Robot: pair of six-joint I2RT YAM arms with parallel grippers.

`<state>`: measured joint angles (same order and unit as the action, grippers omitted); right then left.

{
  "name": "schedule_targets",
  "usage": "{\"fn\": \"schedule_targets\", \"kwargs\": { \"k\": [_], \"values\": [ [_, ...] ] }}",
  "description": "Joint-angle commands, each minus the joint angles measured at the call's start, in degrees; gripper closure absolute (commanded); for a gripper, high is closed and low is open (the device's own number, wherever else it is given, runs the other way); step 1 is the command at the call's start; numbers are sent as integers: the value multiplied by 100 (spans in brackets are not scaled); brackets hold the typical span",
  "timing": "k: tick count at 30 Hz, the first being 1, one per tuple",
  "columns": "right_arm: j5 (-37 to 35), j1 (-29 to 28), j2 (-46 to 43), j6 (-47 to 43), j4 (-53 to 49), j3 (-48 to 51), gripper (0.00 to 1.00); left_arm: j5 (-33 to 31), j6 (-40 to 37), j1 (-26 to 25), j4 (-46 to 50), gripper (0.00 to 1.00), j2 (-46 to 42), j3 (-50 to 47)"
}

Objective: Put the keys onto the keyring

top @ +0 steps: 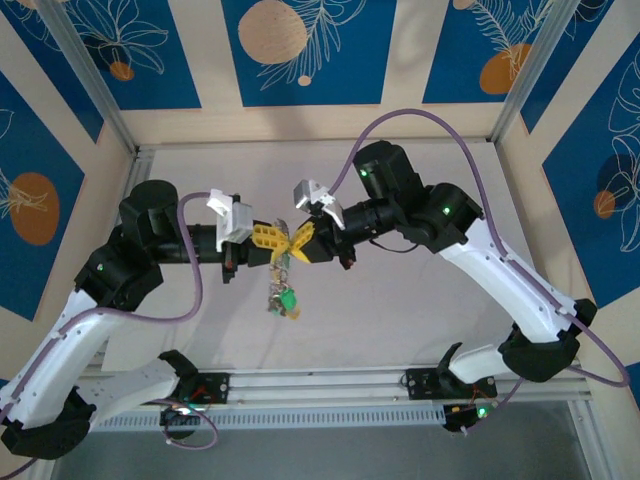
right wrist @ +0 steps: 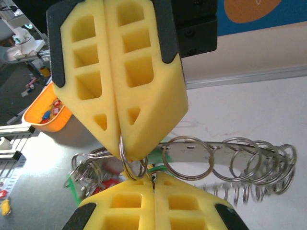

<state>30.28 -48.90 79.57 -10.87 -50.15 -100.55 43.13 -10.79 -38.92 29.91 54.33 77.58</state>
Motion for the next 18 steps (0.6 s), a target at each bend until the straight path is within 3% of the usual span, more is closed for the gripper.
{"fn": "schedule_targets", "kwargs": {
  "k": [1,4,7,18],
  "values": [
    [209,31,141,119,-55,-175,100,226,155,-43,-644,100,-217,-9],
    [411,26,162,126,19,-193,100,205,190,-43,-720,100,-262,-89],
    [409,23,100,138,74,-176,88,187,217,-46,-784,100,-283,-119],
    [-432,76,-1197,329,1026,893,60,299,463,-34,-1095,100,-385,-269]
  ]
}}
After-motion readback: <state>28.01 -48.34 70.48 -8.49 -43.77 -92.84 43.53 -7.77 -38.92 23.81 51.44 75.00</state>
